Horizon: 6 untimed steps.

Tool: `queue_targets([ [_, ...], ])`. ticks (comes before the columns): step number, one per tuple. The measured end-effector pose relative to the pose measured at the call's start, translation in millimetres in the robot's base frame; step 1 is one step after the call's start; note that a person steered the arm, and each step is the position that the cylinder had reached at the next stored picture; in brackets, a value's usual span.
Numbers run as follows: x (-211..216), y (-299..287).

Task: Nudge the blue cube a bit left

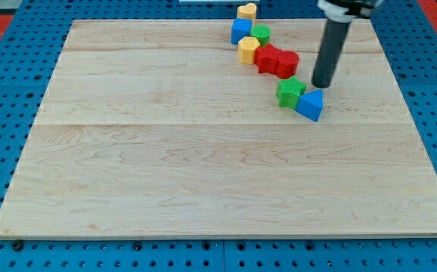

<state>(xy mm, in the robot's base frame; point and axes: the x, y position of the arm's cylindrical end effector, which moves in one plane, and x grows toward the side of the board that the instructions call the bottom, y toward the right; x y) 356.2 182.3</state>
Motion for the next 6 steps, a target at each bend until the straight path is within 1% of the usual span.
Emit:
queue_targets([
  [1,-29,52],
  [2,-67,79],
  [3,-100,58],
  [4,-140,1],
  [5,-165,-37],
  [6,-165,-42],
])
